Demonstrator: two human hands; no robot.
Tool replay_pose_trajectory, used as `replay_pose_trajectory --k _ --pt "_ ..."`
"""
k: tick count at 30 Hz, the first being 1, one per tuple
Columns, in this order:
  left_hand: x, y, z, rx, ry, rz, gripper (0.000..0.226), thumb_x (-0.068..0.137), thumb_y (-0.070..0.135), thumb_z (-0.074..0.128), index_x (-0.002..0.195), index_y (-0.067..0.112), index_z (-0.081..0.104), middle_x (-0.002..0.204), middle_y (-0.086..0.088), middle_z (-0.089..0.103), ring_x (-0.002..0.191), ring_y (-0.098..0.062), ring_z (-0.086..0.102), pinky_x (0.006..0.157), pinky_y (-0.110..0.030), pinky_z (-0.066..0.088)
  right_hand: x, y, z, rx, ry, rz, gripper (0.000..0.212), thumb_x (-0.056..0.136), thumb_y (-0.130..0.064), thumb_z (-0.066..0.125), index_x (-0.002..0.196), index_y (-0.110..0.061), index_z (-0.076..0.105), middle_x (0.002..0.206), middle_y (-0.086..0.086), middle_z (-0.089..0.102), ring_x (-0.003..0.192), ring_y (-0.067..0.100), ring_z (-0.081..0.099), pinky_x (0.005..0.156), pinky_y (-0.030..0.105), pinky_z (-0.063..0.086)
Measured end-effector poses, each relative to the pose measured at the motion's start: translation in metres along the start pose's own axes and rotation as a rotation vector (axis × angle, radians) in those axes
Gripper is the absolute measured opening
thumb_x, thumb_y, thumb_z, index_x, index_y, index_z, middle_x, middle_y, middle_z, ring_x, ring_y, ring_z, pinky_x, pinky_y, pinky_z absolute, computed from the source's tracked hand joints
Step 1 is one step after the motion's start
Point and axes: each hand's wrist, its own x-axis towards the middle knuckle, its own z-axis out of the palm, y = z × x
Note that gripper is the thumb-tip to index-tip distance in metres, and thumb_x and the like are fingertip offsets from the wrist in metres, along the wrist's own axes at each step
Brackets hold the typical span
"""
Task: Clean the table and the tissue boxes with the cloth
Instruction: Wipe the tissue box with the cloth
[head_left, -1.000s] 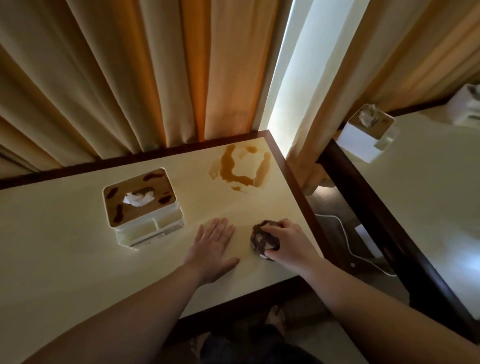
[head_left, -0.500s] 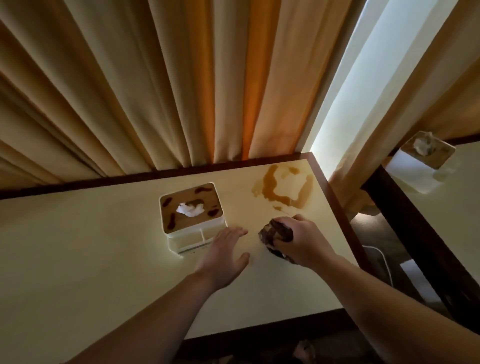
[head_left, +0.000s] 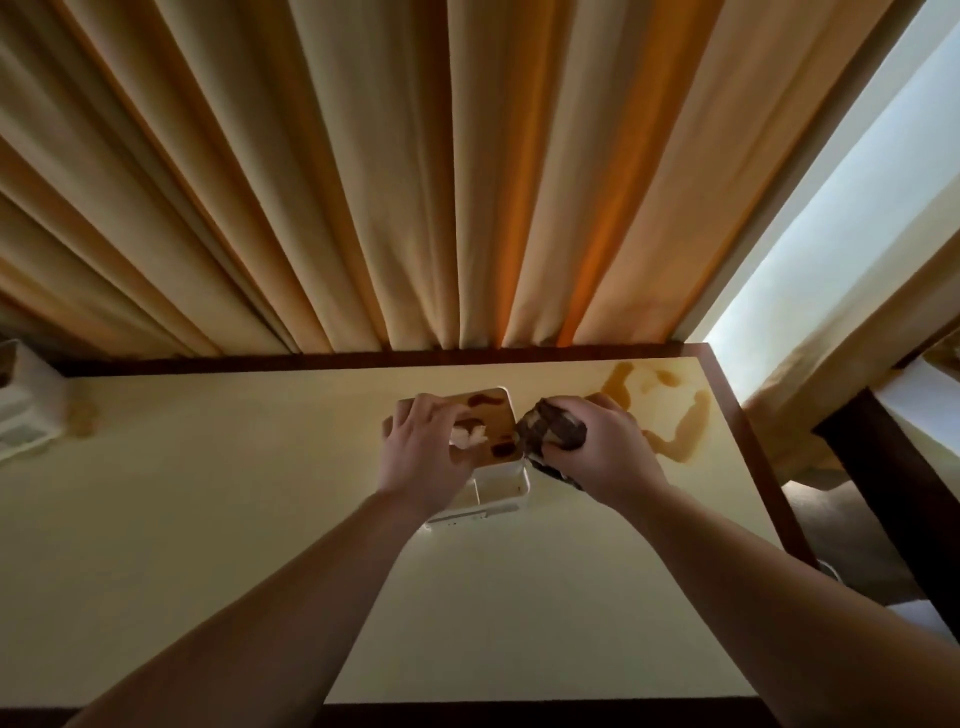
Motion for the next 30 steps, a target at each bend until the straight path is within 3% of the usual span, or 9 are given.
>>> replay_pose_trajectory --k 2,5,9,13,18,21,24,27,30 --pt "0.009 -0.005 -0.001 0.025 -0.055 0.008 0.032 0.088 0.048 0.072 0.115 0.030 0.072 0.119 0.006 0.058 0.117 -0.021 0.044 0.097 -0.040 0.038 0.006 -0.005 0.000 -0.012 0.007 -0.007 0.057 0.086 -0.043 0.078 0.139 -0.031 0.060 0.119 -0.006 0.060 0.105 0.010 0.051 0.077 0.011 0.035" --pt "0.021 -0.010 -0.004 -0.002 -0.084 0.018 0.019 0.093 0.036 0.067 0.108 0.026 0.074 0.116 0.005 0.058 0.118 -0.021 0.045 0.097 -0.038 0.038 0.014 -0.010 -0.001 0.004 0.008 0.004 0.060 0.084 -0.041 0.079 0.140 -0.030 0.059 0.117 -0.005 0.056 0.102 0.011 0.050 0.077 0.013 0.037" --pt "0.041 -0.013 -0.008 0.006 -0.157 0.006 0.020 0.097 0.034 0.061 0.112 0.024 0.070 0.119 0.004 0.057 0.117 -0.019 0.047 0.098 -0.037 0.043 0.028 -0.018 0.002 -0.009 -0.011 0.002 0.058 0.083 -0.042 0.081 0.134 -0.031 0.056 0.118 -0.007 0.057 0.105 0.014 0.053 0.084 0.024 0.050" --pt "0.054 -0.017 -0.010 -0.076 -0.170 -0.023 0.017 0.097 0.035 0.063 0.109 0.023 0.063 0.110 0.005 0.060 0.101 -0.017 0.056 0.084 -0.035 0.050 0.048 -0.028 0.009 -0.041 -0.013 -0.049 0.053 0.082 -0.039 0.081 0.129 -0.032 0.057 0.114 -0.006 0.058 0.104 0.018 0.056 0.087 0.034 0.056" --pt "0.055 -0.025 -0.009 -0.060 -0.242 0.086 0.025 0.094 0.031 0.064 0.118 0.031 0.070 0.120 0.005 0.061 0.112 -0.017 0.055 0.094 -0.031 0.045 0.083 -0.040 0.019 -0.072 -0.024 -0.076 0.055 0.083 -0.032 0.083 0.134 -0.031 0.062 0.126 -0.002 0.057 0.113 0.022 0.056 0.098 0.042 0.054" --pt "0.054 -0.031 -0.007 -0.005 -0.268 0.102 0.027 0.088 0.040 0.066 0.113 0.038 0.075 0.122 0.006 0.063 0.113 -0.019 0.055 0.096 -0.033 0.042 0.101 -0.047 0.028 -0.106 -0.115 -0.094 0.056 0.087 -0.029 0.081 0.139 -0.035 0.061 0.137 -0.001 0.054 0.124 0.023 0.053 0.105 0.042 0.050" --pt "0.055 -0.034 -0.006 0.012 -0.257 0.132 0.022 0.088 0.044 0.066 0.104 0.037 0.078 0.117 0.006 0.067 0.110 -0.021 0.057 0.093 -0.031 0.040 0.106 -0.050 0.042 -0.203 -0.231 -0.161 0.053 0.093 -0.033 0.074 0.143 -0.040 0.058 0.143 -0.005 0.049 0.129 0.021 0.048 0.100 0.036 0.045" --pt "0.055 -0.033 -0.005 0.043 -0.257 0.140 0.024 0.092 0.048 0.061 0.102 0.036 0.078 0.112 0.004 0.067 0.108 -0.021 0.057 0.092 -0.032 0.041 0.108 -0.051 0.044 -0.267 -0.250 -0.187 0.048 0.095 -0.036 0.071 0.142 -0.040 0.059 0.141 -0.006 0.049 0.129 0.022 0.045 0.096 0.036 0.044" --pt "0.056 -0.031 -0.007 0.015 -0.249 0.112 0.021 0.091 0.042 0.068 0.107 0.034 0.079 0.120 0.001 0.064 0.114 -0.024 0.055 0.100 -0.034 0.041 0.111 -0.052 0.037 -0.290 -0.279 -0.184 0.047 0.093 -0.032 0.073 0.138 -0.038 0.062 0.136 -0.004 0.050 0.128 0.023 0.045 0.098 0.038 0.045"
